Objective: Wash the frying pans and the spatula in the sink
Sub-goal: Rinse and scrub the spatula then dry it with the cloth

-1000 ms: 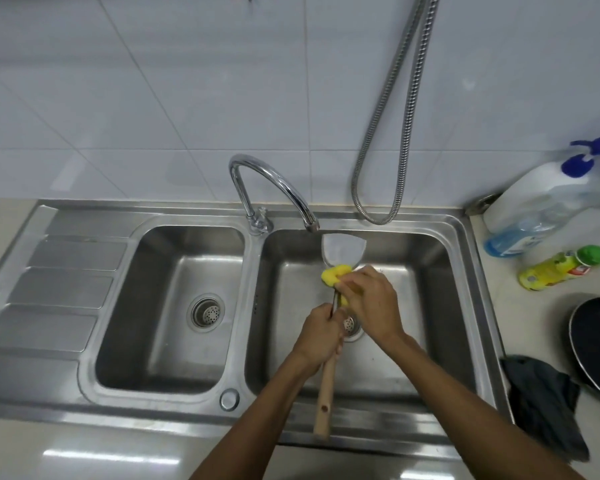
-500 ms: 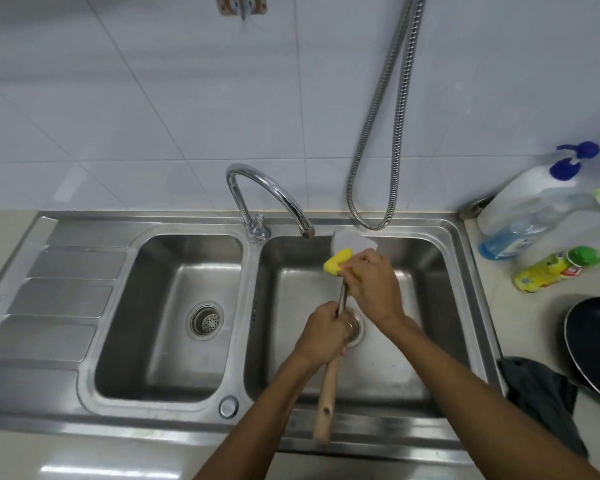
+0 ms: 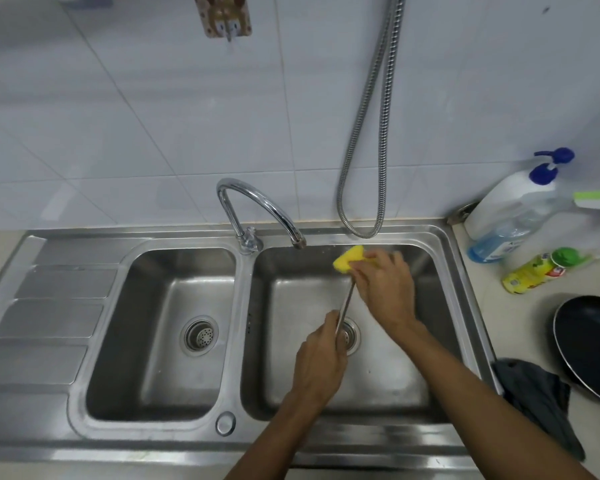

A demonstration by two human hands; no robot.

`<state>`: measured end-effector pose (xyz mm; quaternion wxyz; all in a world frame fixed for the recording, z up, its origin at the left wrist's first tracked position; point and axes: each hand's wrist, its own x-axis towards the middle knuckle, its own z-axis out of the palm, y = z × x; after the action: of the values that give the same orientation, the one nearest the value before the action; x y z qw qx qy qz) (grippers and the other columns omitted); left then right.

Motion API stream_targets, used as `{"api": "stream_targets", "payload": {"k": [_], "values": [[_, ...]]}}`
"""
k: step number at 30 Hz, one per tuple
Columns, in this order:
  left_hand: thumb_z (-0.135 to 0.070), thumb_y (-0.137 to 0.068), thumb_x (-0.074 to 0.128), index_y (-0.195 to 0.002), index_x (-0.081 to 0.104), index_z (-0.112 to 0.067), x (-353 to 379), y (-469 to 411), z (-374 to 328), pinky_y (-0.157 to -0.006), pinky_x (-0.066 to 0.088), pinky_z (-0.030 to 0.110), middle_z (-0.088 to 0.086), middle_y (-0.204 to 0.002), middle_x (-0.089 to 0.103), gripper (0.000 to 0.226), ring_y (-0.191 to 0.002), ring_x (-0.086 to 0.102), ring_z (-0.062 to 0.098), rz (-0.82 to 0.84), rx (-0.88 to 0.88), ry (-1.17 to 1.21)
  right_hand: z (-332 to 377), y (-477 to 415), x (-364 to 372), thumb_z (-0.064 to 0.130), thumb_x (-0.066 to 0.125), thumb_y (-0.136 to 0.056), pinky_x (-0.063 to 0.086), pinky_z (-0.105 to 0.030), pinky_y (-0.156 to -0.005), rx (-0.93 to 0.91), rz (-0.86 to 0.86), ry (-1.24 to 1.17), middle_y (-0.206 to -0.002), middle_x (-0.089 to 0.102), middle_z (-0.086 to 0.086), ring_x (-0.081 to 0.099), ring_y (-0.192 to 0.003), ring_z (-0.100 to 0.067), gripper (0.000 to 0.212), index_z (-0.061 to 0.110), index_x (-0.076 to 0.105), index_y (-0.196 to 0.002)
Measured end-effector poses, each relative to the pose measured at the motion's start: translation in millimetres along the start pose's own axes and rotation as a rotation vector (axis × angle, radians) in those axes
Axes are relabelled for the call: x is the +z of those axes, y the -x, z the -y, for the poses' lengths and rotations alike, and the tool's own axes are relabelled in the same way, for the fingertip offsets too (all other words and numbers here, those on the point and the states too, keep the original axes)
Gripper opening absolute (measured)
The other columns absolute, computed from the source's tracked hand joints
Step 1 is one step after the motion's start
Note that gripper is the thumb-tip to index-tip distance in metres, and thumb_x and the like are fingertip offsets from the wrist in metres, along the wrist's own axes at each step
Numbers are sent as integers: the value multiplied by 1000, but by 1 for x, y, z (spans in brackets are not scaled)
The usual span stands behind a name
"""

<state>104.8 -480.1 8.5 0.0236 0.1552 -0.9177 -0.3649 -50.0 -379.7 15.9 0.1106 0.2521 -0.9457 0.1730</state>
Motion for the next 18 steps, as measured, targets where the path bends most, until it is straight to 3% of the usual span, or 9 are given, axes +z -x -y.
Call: {"api": "stream_targets", "payload": {"k": [5, 7, 11, 16, 18], "values": [[-30, -105, 42, -139, 43, -28, 7, 20, 14, -71, 55, 34, 1, -107, 71, 34, -85, 68, 22, 10, 119, -35, -38, -50, -10, 43, 68, -87, 47, -31, -78, 457, 283, -287, -104, 74, -5, 67, -99, -30, 21, 29, 81, -95], [-30, -104, 43, -139, 42, -29, 5, 17, 15, -71, 54, 34, 1, -108, 71, 34, -86, 68, 22, 3, 114, -16, -28, -48, -12, 42, 69, -87, 47, -33, -82, 452, 272, -323, -102, 72, -7, 65, -99, -29, 19, 30, 81, -96], [-29, -104, 43, -139, 42, -27, -1, 6, 21, -69, 51, 38, 3, -109, 70, 35, -87, 67, 26, -17, 101, -35, 8, -11, -15, 37, 75, -88, 44, -35, -87, 203, 165, -302, -105, 68, -1, 57, -96, -27, 13, 28, 81, -95], [-30, -103, 40, -144, 37, -30, 1, 21, 26, -67, 57, 43, 2, -105, 69, 40, -79, 66, 25, 48, 186, -134, -31, -40, -7, 42, 70, -87, 48, -33, -80, 440, 281, -309, -101, 75, -6, 68, -98, -31, 18, 29, 81, -93], [-30, -104, 40, -144, 36, -31, -1, 20, 30, -67, 57, 42, 1, -104, 68, 40, -78, 66, 24, 43, 192, -142, -23, -36, -11, 39, 70, -88, 49, -35, -80, 394, 283, -288, -98, 75, -6, 68, -96, -30, 16, 28, 81, -91]]}}
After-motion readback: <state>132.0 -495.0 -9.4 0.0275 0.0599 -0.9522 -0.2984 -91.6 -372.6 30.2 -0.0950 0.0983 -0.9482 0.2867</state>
